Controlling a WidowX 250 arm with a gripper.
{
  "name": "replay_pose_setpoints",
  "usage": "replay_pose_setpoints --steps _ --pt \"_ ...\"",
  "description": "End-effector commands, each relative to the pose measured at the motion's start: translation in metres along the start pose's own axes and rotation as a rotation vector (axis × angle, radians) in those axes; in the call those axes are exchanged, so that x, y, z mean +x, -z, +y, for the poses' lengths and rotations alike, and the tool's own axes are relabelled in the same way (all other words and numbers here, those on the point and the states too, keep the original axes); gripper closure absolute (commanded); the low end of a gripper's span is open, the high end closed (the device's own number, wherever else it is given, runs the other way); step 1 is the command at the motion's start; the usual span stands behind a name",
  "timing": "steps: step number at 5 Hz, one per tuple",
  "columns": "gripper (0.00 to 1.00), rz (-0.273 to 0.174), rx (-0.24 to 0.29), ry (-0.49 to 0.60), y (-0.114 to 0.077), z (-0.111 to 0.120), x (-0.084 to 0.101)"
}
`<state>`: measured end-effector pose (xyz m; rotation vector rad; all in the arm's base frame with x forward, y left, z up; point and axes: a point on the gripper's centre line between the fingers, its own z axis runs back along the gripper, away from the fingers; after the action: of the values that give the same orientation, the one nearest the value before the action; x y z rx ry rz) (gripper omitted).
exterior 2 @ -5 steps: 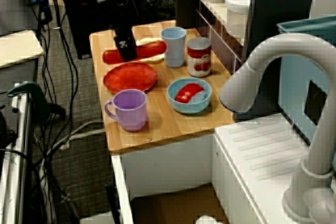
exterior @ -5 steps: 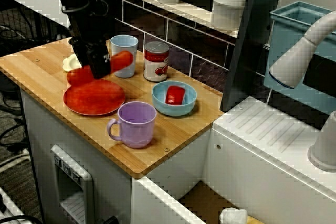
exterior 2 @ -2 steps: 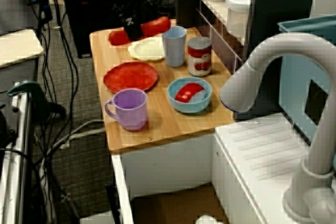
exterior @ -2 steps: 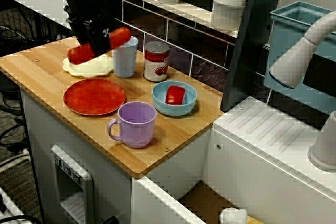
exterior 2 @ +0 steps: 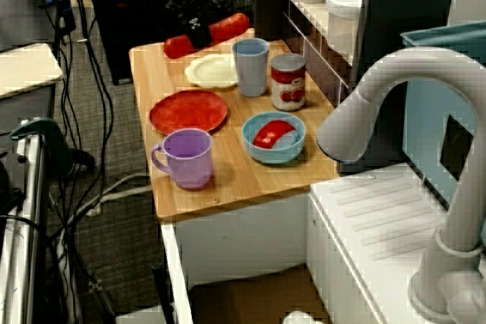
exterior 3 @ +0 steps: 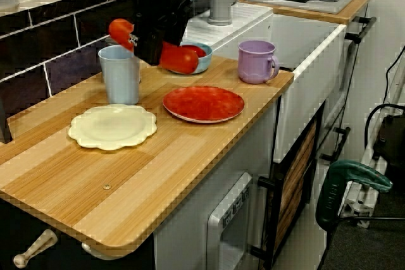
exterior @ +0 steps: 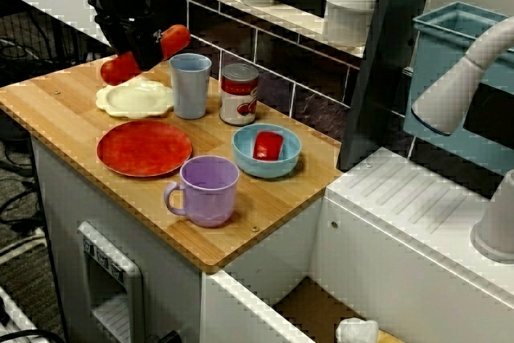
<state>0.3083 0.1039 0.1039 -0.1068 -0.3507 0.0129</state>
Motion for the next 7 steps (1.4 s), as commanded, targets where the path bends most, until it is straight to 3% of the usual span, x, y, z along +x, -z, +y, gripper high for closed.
replay_pose_setpoints --steps 1,3,7 --pt "1.0 -0.076 0.079 0.0 -0.001 0.019 0.011" --pt "1.0 -0.056 0.105 0.01 0.012 0.022 0.011" --pt "1.0 -0.029 0.107 -0.024 0.003 0.039 0.014"
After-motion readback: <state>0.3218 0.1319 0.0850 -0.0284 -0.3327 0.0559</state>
